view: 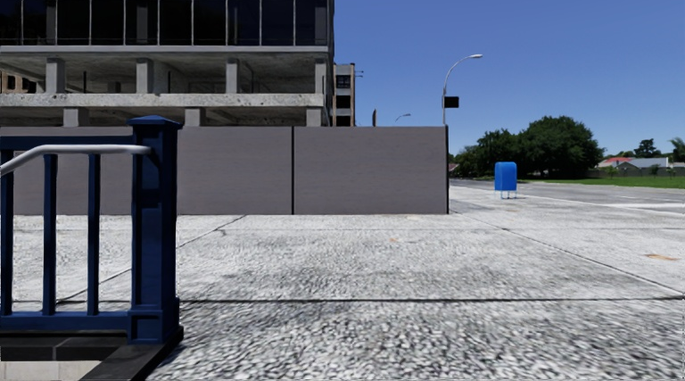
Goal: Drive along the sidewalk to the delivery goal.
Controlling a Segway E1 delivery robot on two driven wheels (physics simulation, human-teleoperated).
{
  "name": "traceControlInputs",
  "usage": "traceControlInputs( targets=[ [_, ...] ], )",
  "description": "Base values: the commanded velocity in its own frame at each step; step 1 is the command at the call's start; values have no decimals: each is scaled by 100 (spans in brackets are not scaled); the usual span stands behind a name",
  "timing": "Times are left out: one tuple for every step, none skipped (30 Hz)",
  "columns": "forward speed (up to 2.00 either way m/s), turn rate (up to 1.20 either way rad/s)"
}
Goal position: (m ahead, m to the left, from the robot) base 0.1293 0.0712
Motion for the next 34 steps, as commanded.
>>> traceControlInputs(
  targets=[
    [60, 0],
    [42, 0],
    [42, 0],
    [12, 0],
    [0, 0],
    [0, 0],
    [0, 0],
    [0, 0],
    [0, 0],
    [0, 0],
    [0, 0],
    [0, 0],
    [0, 0],
    [0, 0],
    [0, 0],
    [0, 0],
    [0, 0],
    [0, 0],
    [0, 0],
    [0, 0],
    [0, 0],
    [0, 0],
    [0, 0],
    [0, 0],
    [0, 0],
    [0, 0],
    [0, 0],
    [0, 0],
    [0, 0],
    [0, 0],
    [0, 0],
    [0, 0],
    [0, 0],
    [0, 0]
  ],
)
